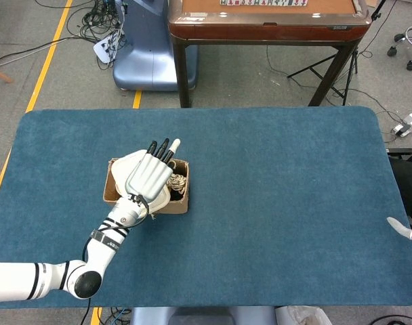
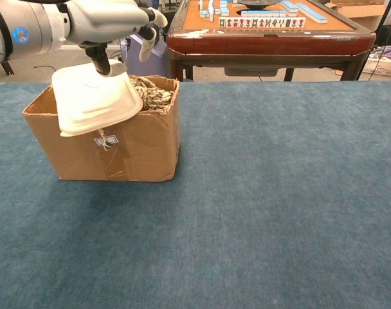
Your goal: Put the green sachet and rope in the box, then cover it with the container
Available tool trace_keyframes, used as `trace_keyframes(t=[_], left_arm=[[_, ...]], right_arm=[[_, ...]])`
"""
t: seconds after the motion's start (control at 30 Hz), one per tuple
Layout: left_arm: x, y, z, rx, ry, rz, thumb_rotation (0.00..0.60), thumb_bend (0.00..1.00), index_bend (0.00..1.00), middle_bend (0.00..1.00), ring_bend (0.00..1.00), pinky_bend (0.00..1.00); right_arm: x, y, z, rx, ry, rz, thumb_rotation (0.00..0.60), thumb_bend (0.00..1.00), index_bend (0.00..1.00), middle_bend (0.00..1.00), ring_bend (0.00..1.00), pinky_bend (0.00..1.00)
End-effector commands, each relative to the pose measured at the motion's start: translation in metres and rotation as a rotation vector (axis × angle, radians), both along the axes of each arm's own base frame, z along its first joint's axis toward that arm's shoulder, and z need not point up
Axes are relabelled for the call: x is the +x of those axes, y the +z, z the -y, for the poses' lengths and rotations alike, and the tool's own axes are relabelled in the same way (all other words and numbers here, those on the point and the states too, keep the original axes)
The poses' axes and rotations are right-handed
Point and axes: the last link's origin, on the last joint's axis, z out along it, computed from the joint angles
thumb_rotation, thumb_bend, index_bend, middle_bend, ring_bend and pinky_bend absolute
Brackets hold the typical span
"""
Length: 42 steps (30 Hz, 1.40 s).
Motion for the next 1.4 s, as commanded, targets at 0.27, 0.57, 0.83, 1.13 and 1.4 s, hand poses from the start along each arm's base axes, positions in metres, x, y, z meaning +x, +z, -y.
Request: trace_keyframes(t=[0.27, 0.57, 0.83, 1.13, 1.4], left_arm=[[0.002, 0.006, 0.006, 0.01, -0.004, 0.019, 0.6, 0.22, 0.05, 0.0, 0.0, 0.14], [-0.015, 0.025, 0.03, -0.015, 0.096, 0.082, 0.6, 0.22, 0.03, 0.0, 0.0, 0.14], [-0.05, 0.06, 0.057, -0.032, 0.129, 0.266, 0.6, 0.22, 0.07, 0.0, 0.0, 0.14], [-0.108, 0.101, 0.095, 0.068, 0.137, 0.402, 0.6, 0.22, 0.1, 0.0, 0.0, 0.14], [-0.17, 0.115, 0.132, 0.131, 0.288, 0.447, 0.6, 0.22, 0.1, 0.0, 0.0, 0.14]], right_arm=[[0.0, -0.002, 0.001, 0.005, -0.001, -0.004, 0.6, 0.0, 0.14, 0.13, 0.0, 0.04], [0.001, -0.004, 0.002, 0.011, -0.007, -0.017, 0.6, 0.0, 0.14, 0.13, 0.0, 0.04], [0.003, -0.009, 0.004, 0.017, -0.016, -0.038, 0.6, 0.0, 0.14, 0.13, 0.0, 0.04], [0.005, -0.021, 0.009, 0.051, -0.049, -0.108, 0.6, 0.0, 0.14, 0.13, 0.0, 0.04], [0.005, -0.026, 0.01, 0.038, -0.102, -0.2, 0.6, 0.0, 0.14, 0.13, 0.0, 0.04]])
